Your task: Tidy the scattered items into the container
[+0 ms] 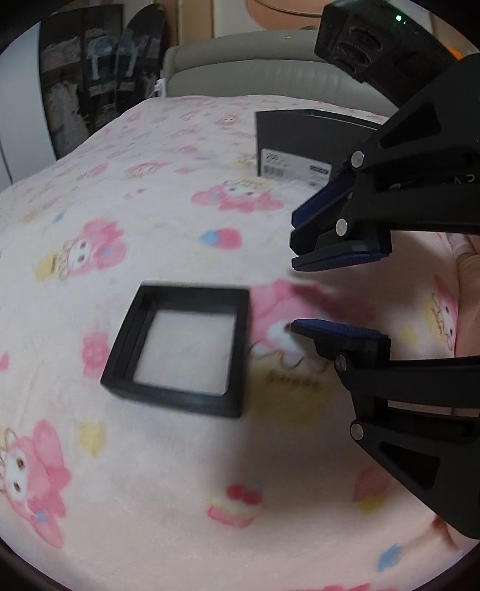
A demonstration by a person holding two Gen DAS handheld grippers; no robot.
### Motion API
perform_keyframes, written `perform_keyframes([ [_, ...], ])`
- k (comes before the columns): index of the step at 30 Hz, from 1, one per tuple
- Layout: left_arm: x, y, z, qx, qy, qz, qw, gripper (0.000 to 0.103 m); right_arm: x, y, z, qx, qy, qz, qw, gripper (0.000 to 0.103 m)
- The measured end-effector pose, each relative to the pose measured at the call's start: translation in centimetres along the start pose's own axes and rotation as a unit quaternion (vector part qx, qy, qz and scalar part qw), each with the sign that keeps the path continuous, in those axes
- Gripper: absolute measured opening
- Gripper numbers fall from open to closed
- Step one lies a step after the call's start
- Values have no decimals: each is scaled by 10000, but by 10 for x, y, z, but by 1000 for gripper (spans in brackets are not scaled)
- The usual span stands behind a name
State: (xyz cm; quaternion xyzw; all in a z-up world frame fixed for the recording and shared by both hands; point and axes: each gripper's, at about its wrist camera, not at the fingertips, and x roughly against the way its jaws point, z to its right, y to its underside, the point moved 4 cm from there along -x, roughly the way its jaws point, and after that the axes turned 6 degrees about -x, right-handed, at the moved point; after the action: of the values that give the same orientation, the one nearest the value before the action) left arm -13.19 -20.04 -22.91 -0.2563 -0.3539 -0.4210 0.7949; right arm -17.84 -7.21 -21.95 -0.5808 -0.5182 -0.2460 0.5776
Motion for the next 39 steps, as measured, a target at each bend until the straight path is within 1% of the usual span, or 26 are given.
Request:
perform_keyframes([
  [1, 7, 0, 4, -81, -41, 121, 9999, 25, 4, 1, 3, -38, -4, 21, 10000, 25],
  [4, 27, -6, 5, -104, -179, 583, 9981, 25, 17, 4, 12, -150, -16, 83, 9999, 25],
  [8, 40, -18, -15, 164, -616, 1079, 9921, 25, 27, 0, 4, 57, -36, 171, 9998, 25],
  [11, 47, -31, -35, 534, -830, 1298, 9866, 25, 30, -4, -5, 242, -15, 222, 9995, 25],
  [14, 48, -39, -53, 793, -935, 1314, 9837, 26, 21, -9, -10, 319, -2, 131, 9994, 28],
  [17, 38, -47, -58, 754, -1292, 1140, 9821, 27, 5, -15, -14, 366, 84, 35, 9993, 34],
  [19, 32, -51, -56, 617, -1531, 1065, 9805, 28, -5, -20, -15, 374, 155, -32, 9992, 37],
  [21, 28, -54, -54, 484, -1534, 1043, 9815, 32, -16, -25, -17, 375, 213, -117, 9990, 38],
  [24, 20, -56, -54, 434, -1373, 883, 9856, 32, -30, -31, -23, 379, 115, -251, 9989, 41],
  [26, 15, -58, -55, 429, -1255, 783, 9881, 32, -37, -33, -29, 395, -40, -309, 9987, 45],
  [30, 13, -61, -57, 426, -1127, 760, 9898, 32, -55, -32, -38, 497, -206, -476, 9974, 46],
  [32, 11, -61, -55, 378, -1023, 708, 9915, 31, -58, -30, -39, 522, -275, -459, 9972, 46],
  [33, 9, -60, -52, 323, -983, 676, 9923, 30, -56, -29, -39, 514, -315, -414, 9973, 40],
  [34, 7, -59, -48, 233, -966, 636, 9930, 29, -54, -28, -39, 504, -352, -383, 9974, 29],
  [36, 3, -56, -42, 70, -885, 530, 9946, 28, -48, -25, -37, 433, -404, -354, 9976, 21],
  [39, -5, -48, -29, -166, -689, 266, 9971, 28, -34, -18, -26, 354, -297, -268, 9986, 20],
])
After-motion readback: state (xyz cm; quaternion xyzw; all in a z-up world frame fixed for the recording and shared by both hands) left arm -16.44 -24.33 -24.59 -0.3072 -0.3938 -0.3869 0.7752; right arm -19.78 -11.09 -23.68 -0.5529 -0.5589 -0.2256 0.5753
